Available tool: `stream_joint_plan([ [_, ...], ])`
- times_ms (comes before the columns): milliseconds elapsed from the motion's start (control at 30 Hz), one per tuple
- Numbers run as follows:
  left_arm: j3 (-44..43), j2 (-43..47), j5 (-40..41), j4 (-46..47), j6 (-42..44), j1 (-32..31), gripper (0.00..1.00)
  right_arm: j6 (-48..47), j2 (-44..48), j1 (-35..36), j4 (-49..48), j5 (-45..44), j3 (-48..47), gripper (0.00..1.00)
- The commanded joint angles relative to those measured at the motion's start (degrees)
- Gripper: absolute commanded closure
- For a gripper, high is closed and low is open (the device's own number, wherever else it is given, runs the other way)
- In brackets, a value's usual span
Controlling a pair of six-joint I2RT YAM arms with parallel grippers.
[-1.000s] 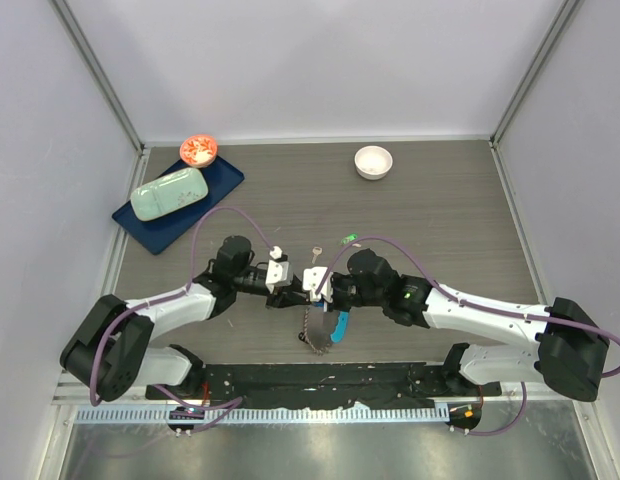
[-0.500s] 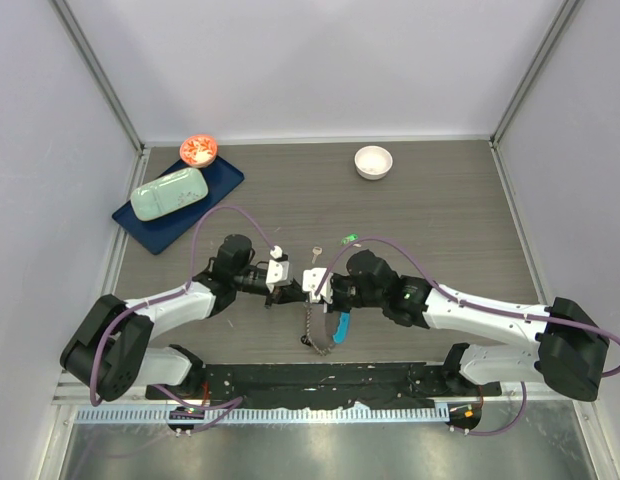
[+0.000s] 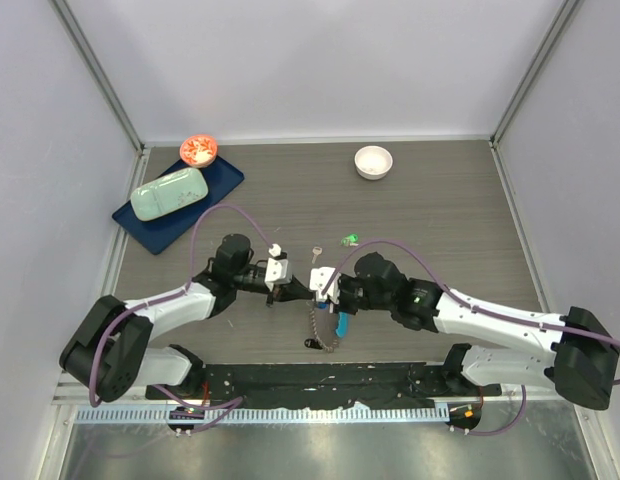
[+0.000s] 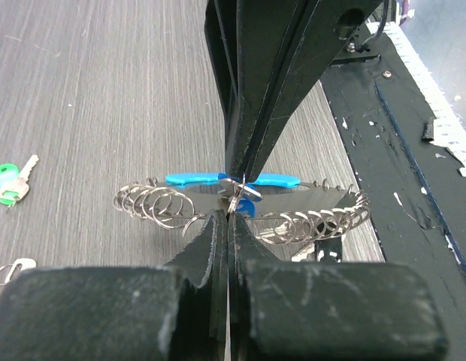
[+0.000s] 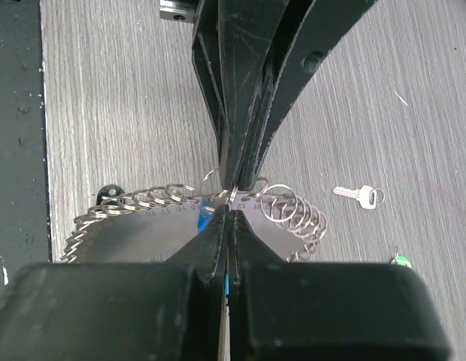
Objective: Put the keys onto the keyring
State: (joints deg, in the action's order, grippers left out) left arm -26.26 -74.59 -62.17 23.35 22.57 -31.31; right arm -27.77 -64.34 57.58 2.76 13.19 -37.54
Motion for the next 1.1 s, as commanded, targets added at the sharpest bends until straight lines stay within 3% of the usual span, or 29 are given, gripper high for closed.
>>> stream_joint_plan([
  [0,1.65,1.55,2.05,7.31,-4.81,1.08,1.00,3.16,3.16,-0.19,-1.27,-2.29,1.94,0.99],
  [333,8.42,3.57,9.17,29.44,-20.36,1.08,1.00,6.32,2.81,-0.19,-7.94,-3.00,6.33,0.99],
  [533,11.32,3.57,13.73,38.06,-27.48,1.08,1.00,8.26,2.55,-0.19,-12.25,-3.52,8.97,0.99],
  [800,13.69,7.16,19.89,39.49,-29.42,1.08,1.00,10.71,3.07,-0.19,-14.98,-5.80,10.29,0.99],
  [1067,15.72,17.36,30.70,31.42,-29.60,1.08,1.00,14.23,1.94,-0.19,-18.40,-3.61,8.36,0.99],
])
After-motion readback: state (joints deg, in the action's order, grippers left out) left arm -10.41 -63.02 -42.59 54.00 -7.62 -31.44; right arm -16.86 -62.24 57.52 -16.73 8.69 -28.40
